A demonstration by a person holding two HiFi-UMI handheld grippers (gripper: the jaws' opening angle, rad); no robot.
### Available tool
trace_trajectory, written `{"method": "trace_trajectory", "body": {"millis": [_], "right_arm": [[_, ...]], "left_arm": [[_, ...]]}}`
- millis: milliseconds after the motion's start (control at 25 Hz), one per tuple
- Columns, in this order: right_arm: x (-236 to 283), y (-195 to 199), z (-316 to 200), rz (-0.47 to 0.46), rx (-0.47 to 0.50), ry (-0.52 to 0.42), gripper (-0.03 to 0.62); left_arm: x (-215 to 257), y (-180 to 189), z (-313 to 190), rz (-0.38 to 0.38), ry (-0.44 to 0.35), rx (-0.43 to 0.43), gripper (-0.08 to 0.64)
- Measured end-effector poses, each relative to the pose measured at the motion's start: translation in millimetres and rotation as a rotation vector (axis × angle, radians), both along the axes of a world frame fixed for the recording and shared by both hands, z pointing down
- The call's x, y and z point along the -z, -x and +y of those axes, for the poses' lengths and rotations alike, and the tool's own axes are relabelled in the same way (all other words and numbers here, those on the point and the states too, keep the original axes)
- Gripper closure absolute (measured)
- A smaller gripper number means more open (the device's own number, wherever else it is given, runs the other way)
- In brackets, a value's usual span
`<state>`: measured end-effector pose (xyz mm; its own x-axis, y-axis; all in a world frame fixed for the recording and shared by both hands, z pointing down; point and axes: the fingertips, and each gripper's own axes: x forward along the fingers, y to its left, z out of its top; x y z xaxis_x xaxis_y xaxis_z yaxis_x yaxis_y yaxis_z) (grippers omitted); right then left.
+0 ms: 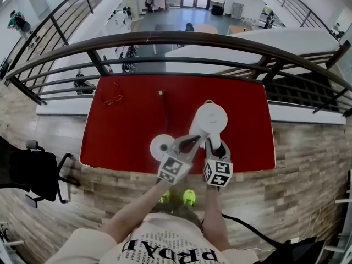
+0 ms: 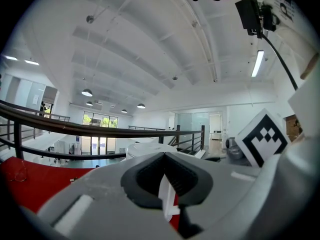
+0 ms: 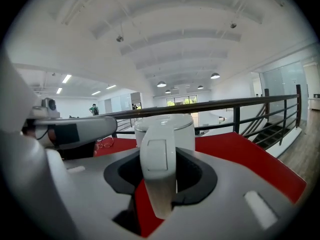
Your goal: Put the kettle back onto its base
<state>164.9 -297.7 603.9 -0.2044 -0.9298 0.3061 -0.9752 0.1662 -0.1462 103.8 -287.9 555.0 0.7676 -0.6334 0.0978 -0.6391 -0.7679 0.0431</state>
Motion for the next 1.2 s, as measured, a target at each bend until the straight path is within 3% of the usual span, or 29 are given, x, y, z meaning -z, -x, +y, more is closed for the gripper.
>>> {"method": "trace_trajectory", "body": {"millis": [640, 1200], "right_arm": [[28, -27, -1, -0.074, 0.012, -0.066, 0.442], [72, -31, -5, -0.079, 0.069, -0.168, 0.454]], "left_arm": [[0, -30, -4, -0.022, -0.001, 0.039, 0.557], [30, -38, -7, 0.02, -0.045, 0.078, 0.557]]}}
